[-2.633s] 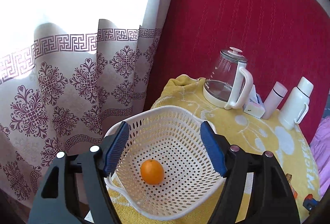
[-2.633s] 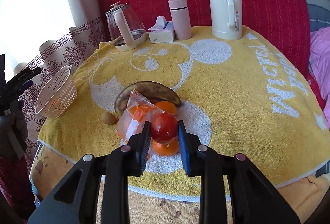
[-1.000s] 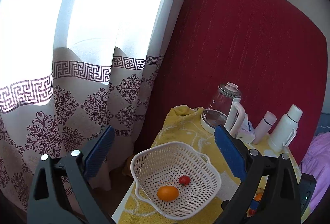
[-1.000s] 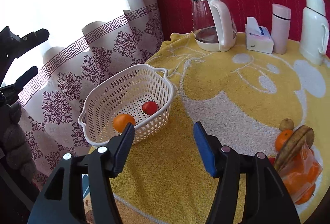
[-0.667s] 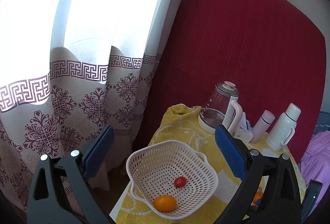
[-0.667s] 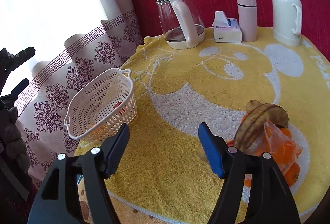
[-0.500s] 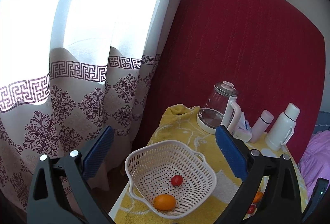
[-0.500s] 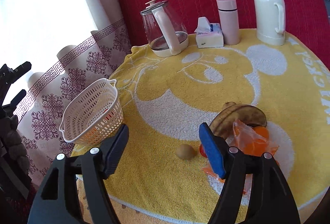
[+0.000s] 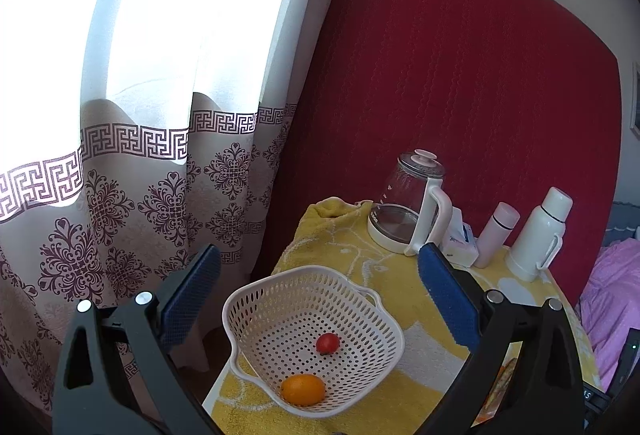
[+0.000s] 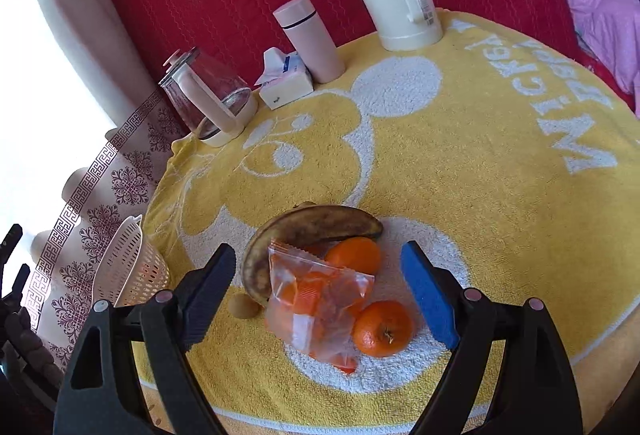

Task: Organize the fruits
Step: 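Move the right tool to the plastic bag of oranges and grasp it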

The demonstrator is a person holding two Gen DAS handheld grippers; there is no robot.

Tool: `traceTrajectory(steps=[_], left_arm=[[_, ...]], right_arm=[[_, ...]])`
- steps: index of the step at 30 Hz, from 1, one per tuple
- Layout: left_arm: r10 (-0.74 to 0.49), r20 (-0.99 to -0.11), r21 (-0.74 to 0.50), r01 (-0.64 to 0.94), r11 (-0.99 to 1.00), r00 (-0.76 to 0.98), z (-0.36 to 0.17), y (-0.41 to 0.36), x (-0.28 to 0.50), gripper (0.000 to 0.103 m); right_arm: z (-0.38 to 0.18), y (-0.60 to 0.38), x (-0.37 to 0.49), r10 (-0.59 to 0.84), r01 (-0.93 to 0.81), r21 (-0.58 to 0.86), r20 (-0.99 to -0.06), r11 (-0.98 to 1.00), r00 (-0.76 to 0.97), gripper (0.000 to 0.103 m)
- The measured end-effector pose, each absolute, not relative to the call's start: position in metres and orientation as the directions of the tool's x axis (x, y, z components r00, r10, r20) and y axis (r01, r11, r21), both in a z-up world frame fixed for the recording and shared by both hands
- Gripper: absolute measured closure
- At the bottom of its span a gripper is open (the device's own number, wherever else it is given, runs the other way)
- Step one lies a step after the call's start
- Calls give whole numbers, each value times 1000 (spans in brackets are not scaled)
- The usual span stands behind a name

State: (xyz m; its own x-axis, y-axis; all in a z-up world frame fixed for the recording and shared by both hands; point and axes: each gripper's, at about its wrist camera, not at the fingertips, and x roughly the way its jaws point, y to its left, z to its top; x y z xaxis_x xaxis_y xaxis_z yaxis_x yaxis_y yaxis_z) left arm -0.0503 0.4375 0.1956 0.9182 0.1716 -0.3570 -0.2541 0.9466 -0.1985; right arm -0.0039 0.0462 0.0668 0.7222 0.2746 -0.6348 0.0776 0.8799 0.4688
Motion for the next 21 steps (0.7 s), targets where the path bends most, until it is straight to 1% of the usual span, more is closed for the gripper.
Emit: traceTrajectory(steps=[6, 11, 14, 21], left_arm=[[159, -362, -186, -239, 953, 918, 194, 430, -48, 3], [151, -367, -177, -228, 957, 918, 193, 425, -46, 3], [148, -372, -173, -225, 959, 916, 192, 423, -44, 3], [135, -381, -161, -209, 965, 915, 189, 417, -41, 3]], right_arm=[[49, 57, 4, 309, 53, 459, -675, 887, 670, 19], [37, 71, 13, 301, 37, 417, -711, 908, 635, 19], [35, 79, 16, 264, 27, 362, -727, 932, 634, 19], [37, 87, 19, 244, -13, 311, -720, 950, 649, 19]])
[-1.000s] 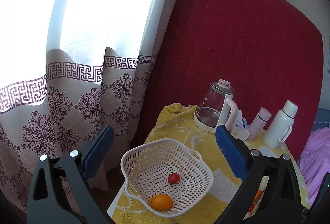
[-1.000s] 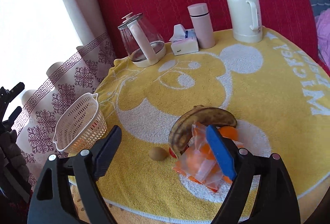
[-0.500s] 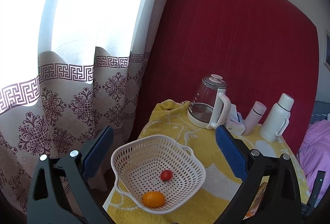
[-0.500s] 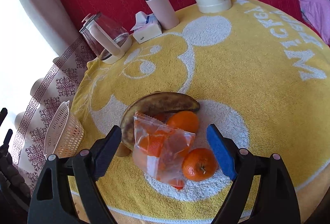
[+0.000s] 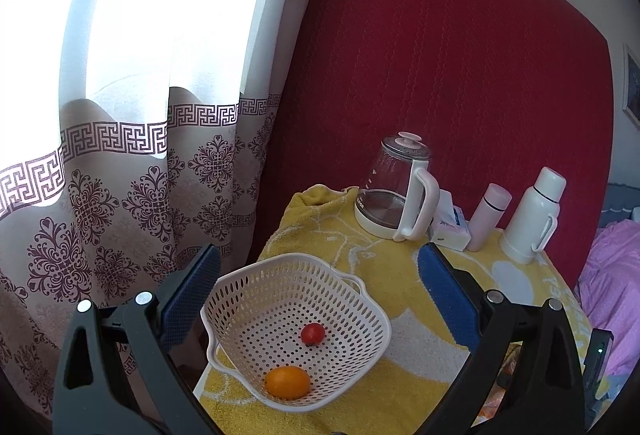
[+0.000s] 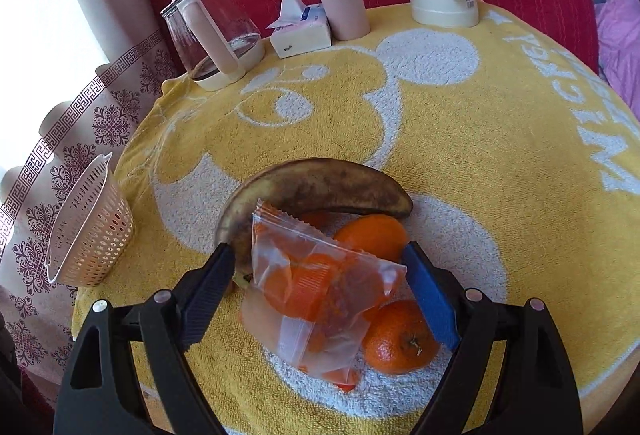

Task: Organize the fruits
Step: 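Move the right tool to the plastic bag of oranges and grasp it, then grasp the brown banana with the left tool while the right tool lifts the bag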

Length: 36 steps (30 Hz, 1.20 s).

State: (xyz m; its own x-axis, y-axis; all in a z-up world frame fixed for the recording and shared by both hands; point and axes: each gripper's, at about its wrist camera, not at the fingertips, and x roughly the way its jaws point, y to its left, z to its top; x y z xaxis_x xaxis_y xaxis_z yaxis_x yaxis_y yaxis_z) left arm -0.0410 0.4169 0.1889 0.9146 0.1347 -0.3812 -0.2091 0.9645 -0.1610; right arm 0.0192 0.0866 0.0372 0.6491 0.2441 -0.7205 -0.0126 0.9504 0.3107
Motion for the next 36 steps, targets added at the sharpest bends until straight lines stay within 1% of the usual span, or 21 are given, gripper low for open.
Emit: traceTrajectory(steps=[2, 4, 7, 8, 11, 23, 30, 36], left_arm=[[132, -382, -153, -203, 967, 915, 188, 413, -40, 3], [128, -385, -147, -197, 969, 914, 187, 410, -39, 3], [124, -389, -140, -192, 971, 913, 186, 405, -38, 3], [123, -390, -138, -190, 972, 912, 185, 404, -38, 3], [120, -394, -131, -185, 974, 911, 184, 400, -37, 3], [86, -401, -81, -129, 988, 912, 178, 371, -35, 3], [56, -412, -33, -76, 997, 910, 169, 343, -34, 3], [-30, -433, -23, 22, 999, 901, 152, 307, -30, 3]], right_arm=[[38, 89, 17, 234, -26, 287, -722, 958, 651, 23], [40, 93, 13, 212, -37, 250, -725, 967, 655, 34], [40, 94, 10, 197, -42, 225, -725, 973, 660, 38], [40, 93, 10, 190, -36, 222, -725, 974, 662, 41], [44, 90, 8, 214, -45, 247, -718, 968, 662, 45], [93, 80, -26, 268, -101, 296, -607, 950, 748, 46], [105, 34, -44, 217, -23, 329, -569, 944, 793, 46], [90, -11, -45, 172, 73, 370, -587, 926, 791, 46]])
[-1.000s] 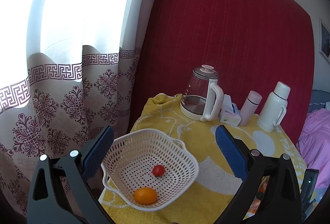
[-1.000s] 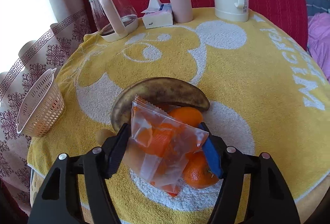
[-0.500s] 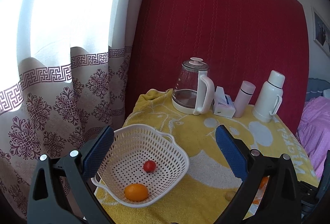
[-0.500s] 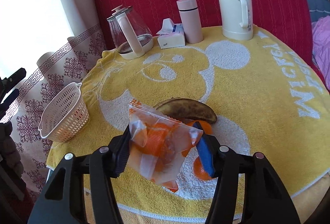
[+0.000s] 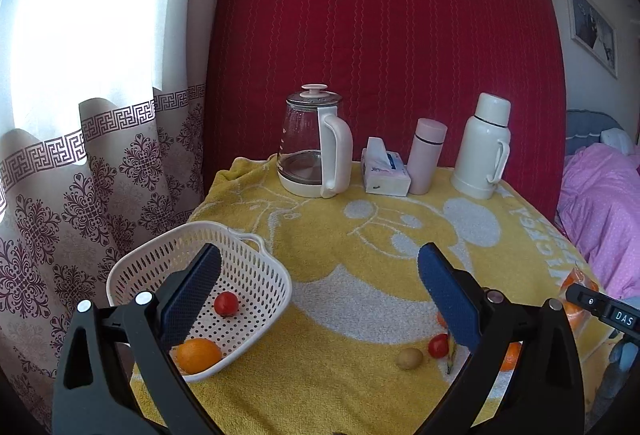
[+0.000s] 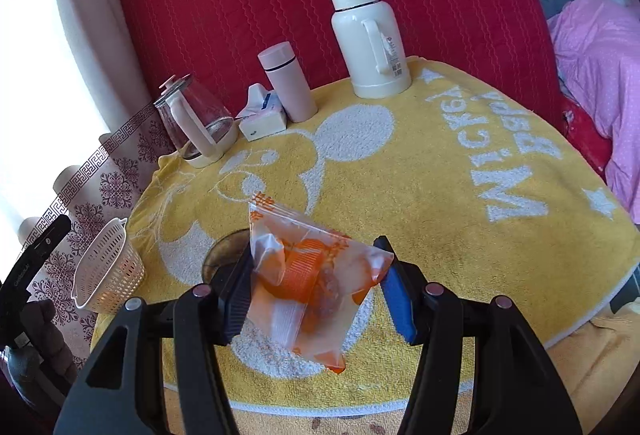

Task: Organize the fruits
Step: 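Grasp the brown banana with the left tool while the right tool lifts the bag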

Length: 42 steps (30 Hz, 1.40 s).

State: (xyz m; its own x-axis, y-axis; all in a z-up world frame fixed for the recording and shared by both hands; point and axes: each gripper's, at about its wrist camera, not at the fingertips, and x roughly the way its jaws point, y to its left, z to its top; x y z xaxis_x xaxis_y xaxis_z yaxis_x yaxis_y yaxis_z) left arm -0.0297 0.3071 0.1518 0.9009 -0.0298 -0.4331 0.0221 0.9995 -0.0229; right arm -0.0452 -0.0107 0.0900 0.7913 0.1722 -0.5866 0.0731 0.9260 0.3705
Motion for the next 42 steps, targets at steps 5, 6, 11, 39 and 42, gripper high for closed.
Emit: traceTrajectory(steps=[5, 6, 11, 39, 42], left_arm=[[-158, -487, -39, 159, 987, 859, 128, 271, -18, 3], [-195, -498, -53, 195, 979, 845, 123, 264, -16, 5], [-332, -561, -132, 313, 940, 758, 95, 239, 9, 18], [-385, -688, -85, 458, 885, 615, 44, 162, 49, 63], [-370, -668, -61, 448, 892, 646, 50, 163, 37, 70]], right_arm=[[67, -28, -38, 173, 121, 399, -626, 909, 760, 46], [64, -29, -37, 174, 122, 397, -631, 909, 756, 46], [53, -26, -30, 191, 109, 395, -647, 912, 738, 46], [21, -41, -17, 270, 120, 510, -624, 852, 733, 45], [20, -42, -18, 275, 121, 518, -621, 847, 734, 45]])
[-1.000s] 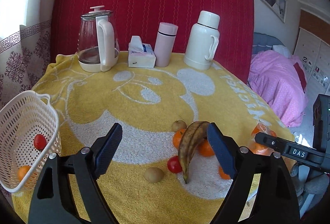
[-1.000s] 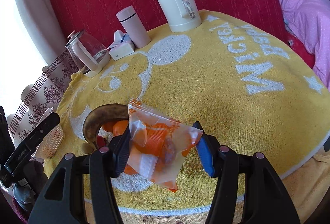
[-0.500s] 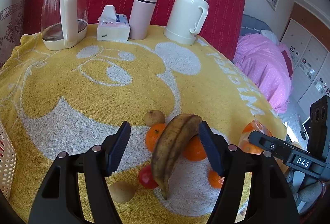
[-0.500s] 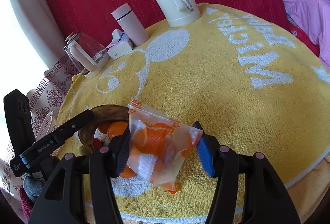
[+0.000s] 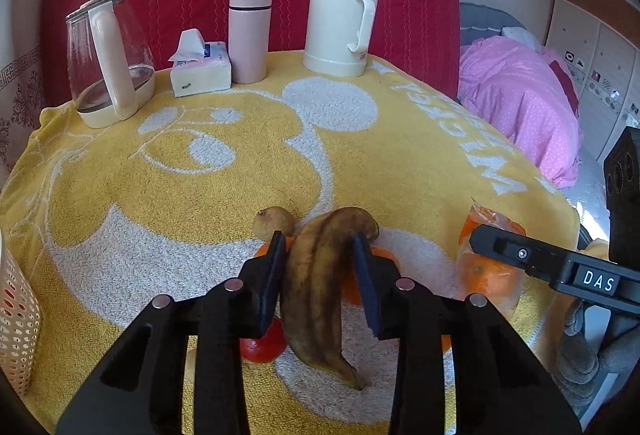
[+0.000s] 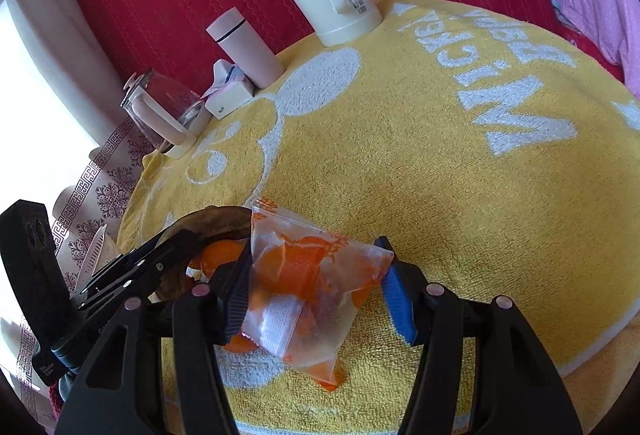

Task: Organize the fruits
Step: 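Grasp the brown banana with the left tool while the right tool lifts the bag, then carry the banana into the white basket and open the left tool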

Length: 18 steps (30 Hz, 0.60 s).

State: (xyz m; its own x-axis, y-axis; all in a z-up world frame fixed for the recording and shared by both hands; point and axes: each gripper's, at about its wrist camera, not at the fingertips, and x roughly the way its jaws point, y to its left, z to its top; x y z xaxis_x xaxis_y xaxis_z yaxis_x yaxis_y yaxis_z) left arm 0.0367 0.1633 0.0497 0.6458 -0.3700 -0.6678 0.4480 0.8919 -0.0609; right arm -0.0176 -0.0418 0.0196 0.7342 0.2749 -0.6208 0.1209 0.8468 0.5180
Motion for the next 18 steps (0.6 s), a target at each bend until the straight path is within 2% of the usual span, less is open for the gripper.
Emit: traceTrajectory(steps=[4, 14, 18], left_arm=[[-396, -640, -102, 437, 894, 659, 60, 173, 26, 76], [-430, -647, -178, 424, 888, 630, 57, 182, 22, 76], [-433, -651, -159, 445, 881, 624, 54, 173, 18, 76]], right_arm=[[17, -44, -18, 284, 128, 533, -621, 836, 731, 45], [15, -45, -18, 281, 137, 537, -622, 832, 731, 45], [15, -45, -17, 283, 138, 539, -622, 831, 730, 45]])
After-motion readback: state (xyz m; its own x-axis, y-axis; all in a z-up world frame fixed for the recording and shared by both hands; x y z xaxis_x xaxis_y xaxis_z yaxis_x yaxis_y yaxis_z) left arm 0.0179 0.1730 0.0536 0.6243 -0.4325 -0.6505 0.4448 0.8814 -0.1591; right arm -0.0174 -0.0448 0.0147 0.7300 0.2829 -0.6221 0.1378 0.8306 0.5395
